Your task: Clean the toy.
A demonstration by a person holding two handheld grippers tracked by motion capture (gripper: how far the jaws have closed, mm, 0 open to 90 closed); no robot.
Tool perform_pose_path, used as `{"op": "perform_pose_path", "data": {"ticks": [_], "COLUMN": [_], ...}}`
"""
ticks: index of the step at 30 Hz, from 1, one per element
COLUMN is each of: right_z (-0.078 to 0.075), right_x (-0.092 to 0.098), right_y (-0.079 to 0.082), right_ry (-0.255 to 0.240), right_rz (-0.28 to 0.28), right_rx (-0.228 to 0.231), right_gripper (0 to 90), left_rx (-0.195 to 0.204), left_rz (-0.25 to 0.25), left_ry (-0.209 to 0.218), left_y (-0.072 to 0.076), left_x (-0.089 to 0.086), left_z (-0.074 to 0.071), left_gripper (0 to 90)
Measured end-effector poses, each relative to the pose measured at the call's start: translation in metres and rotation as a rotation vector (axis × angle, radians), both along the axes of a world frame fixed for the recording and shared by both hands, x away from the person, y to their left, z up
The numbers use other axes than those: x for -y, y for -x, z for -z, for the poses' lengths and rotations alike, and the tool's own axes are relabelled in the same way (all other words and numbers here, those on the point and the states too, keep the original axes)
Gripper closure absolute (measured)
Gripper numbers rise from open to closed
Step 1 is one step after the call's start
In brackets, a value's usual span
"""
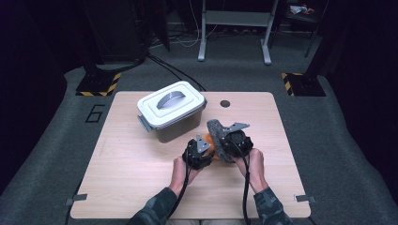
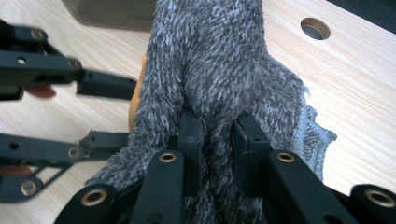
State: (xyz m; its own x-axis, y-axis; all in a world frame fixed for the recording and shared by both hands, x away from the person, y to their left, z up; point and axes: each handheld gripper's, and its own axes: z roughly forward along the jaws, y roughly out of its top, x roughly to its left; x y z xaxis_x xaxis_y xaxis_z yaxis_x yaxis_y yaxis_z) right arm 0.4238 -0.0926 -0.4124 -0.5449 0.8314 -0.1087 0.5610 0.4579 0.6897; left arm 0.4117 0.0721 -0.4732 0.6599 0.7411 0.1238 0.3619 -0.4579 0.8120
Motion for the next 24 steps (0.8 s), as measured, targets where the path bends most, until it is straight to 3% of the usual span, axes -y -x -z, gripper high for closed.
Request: {"op": "perform_pose_path", "data": {"ticks": [2,4,6,9,14,24], "right_z": [0.0,0.0,0.001,0.001,0.0,0.007], "right_x": [-0.001,-0.001,-0.002,0.0,0.004,0.035], "right_y": [0.0,-0.002,-0.002,-0.003,-0.003,-0.01], "right_ry": [-0.004,0.0,0.001,-0.002,-0.007,-0.033], "right_rz": [0.006,-0.005,0.001,-0.004,0.01,0.111], "right_rx": [-0.006,0.002,-0.002,0.005,0.012,-0.008], "right_gripper": [74.9,74.9,74.9,75.0,75.1,75.1], "left_rx": [0.024,0.058,0.066,0.064,0.061,0.041], "left_rz": [0.015,0.033,0.041,0.033,0.036,0.03], "left_ry": [-0.029,-0.05,-0.059,-0.053,-0.062,-0.03], "left_y": [0.0,0.001,0.002,0.001,0.002,-0.002], "left_x": [0.002,0.005,0.006,0.006,0.006,0.002], "left_z": [0.0,0.003,0.005,0.005,0.004,0.005], "left_gripper": [51.7,62.1,74.8,81.9,84.3,84.4]}}
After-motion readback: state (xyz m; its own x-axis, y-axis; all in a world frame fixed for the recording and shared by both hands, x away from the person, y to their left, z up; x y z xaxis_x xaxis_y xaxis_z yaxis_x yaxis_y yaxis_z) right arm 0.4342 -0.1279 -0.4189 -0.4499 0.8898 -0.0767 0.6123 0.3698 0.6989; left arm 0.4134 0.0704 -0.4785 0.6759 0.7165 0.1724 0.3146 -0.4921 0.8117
